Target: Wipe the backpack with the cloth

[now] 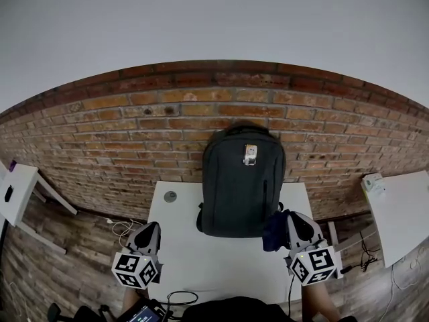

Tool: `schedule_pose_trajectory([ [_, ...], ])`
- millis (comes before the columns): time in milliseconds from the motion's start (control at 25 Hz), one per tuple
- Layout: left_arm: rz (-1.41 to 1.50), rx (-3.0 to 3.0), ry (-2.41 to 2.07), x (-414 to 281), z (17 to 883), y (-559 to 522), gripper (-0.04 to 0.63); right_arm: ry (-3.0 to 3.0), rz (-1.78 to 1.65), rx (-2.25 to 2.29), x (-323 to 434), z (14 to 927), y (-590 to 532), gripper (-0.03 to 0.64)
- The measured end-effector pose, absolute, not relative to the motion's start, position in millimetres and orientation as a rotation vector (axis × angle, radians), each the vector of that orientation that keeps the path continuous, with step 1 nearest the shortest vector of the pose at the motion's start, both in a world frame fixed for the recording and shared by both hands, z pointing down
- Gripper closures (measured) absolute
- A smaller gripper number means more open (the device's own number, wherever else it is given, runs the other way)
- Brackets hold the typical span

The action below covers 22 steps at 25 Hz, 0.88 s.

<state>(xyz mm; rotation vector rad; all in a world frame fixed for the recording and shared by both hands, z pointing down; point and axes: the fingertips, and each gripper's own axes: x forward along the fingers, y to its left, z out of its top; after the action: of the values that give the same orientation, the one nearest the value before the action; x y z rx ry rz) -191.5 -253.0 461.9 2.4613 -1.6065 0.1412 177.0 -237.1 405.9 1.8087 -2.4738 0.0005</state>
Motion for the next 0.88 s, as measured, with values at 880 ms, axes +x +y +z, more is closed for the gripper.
schedule_pose_trajectory([
  [880, 0.109, 2.299, -1.754, -218, 474, -240, 0.598, -2.474, -0.361, 1.446, 175, 292, -397, 0.606],
])
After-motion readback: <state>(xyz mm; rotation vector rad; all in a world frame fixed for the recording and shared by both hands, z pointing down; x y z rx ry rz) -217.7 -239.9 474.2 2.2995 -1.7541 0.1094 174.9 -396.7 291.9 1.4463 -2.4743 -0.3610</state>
